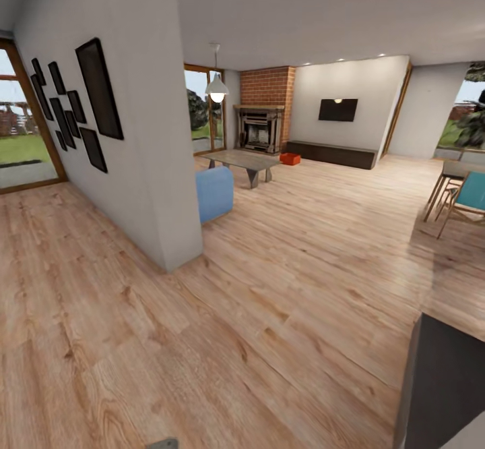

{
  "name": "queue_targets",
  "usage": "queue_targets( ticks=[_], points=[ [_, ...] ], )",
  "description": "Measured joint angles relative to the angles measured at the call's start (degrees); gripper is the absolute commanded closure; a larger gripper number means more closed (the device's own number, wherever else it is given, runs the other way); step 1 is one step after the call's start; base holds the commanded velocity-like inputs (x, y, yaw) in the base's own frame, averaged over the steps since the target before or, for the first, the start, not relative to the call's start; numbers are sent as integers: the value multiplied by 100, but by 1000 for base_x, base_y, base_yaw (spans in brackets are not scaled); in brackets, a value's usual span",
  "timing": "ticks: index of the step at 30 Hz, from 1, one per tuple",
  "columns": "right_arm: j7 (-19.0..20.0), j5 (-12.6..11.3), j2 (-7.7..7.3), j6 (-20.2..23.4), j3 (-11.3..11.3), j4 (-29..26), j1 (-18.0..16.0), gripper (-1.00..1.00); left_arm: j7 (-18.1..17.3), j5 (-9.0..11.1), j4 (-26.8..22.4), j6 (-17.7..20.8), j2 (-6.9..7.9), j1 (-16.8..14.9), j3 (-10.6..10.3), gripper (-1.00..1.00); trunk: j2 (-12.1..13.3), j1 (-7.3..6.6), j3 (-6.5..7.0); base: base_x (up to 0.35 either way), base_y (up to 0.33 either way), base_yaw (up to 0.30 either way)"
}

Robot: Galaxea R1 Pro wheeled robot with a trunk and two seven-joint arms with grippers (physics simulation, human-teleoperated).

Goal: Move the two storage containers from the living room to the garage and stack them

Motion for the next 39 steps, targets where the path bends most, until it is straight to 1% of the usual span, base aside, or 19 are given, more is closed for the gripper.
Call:
queue_targets(
  ticks=[39],
  points=[
    [0,2,-9,0,1,0,0,-100,0,5,0,7,24,0,0,-100,0,0,0,338,0,0]
  ],
)
